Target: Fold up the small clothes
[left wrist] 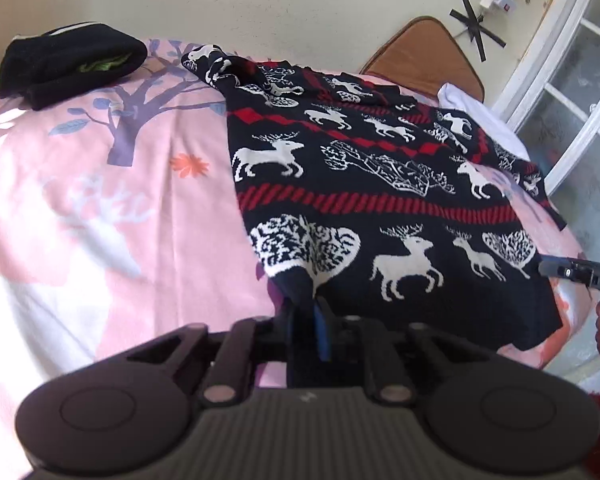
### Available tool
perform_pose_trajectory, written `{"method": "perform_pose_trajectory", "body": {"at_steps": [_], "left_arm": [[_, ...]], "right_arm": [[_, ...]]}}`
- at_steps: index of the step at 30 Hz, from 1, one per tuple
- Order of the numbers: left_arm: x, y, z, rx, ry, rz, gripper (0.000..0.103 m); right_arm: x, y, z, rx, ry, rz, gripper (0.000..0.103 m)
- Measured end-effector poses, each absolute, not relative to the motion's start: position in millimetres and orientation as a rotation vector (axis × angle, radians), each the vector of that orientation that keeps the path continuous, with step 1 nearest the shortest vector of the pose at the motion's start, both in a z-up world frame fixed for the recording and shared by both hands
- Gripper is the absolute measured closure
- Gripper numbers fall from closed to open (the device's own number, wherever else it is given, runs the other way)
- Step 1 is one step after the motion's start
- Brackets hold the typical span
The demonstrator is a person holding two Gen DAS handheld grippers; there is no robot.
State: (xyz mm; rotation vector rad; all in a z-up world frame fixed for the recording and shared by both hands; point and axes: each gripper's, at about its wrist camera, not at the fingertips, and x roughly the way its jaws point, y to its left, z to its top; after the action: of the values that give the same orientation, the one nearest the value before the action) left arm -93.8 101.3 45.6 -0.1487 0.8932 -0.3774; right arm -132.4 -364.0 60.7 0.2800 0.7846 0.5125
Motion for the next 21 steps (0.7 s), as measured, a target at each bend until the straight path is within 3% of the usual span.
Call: {"method": "perform_pose_trajectory", "body": {"at_steps": [1, 3, 7, 11, 12, 13, 15, 17, 21], "left_arm": [[-99, 103, 52, -0.13, 0.874, -0.372, 0.093], [-113, 114, 73, -0.107, 0.833, -0.347, 0.093], [-134, 134, 99, -0.064, 0.817, -0.253, 0.097], [-128, 126, 69, -0.018, 0.944, -0.213, 0.093], [-128, 123, 64, 0.009, 0.945, -0.207, 0.093], [-129, 122, 64, 0.028, 0.932, -0.206, 0.093], [-130, 123, 75, 0.026, 0.869, -0.213, 0.087], [-128, 124, 94, 0.0, 0.779, -0.226, 0.068], [-104, 110, 120, -0.053, 0.662, -0.295, 0.062]], "right_arm": [[-138, -358, 57, 0.24, 0.784, 0.502, 0.07], [-143, -353, 60, 0.244, 0.791, 0.52, 0.094], [-156, -350, 80, 0.285, 0.747, 0.627, 0.094], [-142, -338, 54, 0.218, 0.882, 0.614, 0.089], [-142, -344, 47, 0.243, 0.881, 0.616, 0.092], [-138, -353, 46, 0.292, 0.88, 0.622, 0.085], [-132, -381, 54, 0.375, 0.81, 0.553, 0.077], [-127, -416, 63, 0.468, 0.708, 0.44, 0.072], [-110, -487, 63, 0.691, 0.551, 0.12, 0.058]]}}
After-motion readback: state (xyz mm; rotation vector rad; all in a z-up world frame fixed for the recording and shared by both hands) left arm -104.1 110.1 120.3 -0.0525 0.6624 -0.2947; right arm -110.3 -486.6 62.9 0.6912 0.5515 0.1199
